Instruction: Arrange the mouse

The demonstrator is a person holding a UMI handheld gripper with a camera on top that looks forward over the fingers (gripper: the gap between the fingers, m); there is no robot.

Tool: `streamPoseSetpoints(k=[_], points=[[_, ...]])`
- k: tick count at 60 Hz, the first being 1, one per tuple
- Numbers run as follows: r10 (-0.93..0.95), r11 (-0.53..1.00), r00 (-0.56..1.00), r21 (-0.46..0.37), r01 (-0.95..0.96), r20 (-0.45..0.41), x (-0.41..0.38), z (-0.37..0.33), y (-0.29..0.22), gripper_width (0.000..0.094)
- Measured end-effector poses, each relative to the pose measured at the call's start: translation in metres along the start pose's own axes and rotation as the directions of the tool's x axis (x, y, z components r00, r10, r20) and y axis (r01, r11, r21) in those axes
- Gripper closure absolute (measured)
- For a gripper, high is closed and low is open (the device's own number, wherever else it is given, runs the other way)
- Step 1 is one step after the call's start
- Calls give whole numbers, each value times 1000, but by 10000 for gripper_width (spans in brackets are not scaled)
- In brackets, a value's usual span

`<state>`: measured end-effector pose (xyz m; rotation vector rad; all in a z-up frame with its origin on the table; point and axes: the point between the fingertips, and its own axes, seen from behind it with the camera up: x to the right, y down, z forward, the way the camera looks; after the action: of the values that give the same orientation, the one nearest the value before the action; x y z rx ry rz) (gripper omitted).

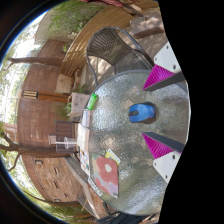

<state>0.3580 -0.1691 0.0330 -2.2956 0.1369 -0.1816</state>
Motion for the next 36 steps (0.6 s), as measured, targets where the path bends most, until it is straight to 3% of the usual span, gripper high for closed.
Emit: streamPoseSetpoints(k=[10, 16, 27, 36], points=[[10, 1000, 999, -29, -9, 49, -2, 61, -2, 168], [21, 998, 996, -54, -16, 86, -7, 75, 2, 417], [-8, 998, 997, -55, 13, 83, -7, 74, 1, 527], [-20, 998, 1000, -58, 20, -1, 2, 66, -8, 570]])
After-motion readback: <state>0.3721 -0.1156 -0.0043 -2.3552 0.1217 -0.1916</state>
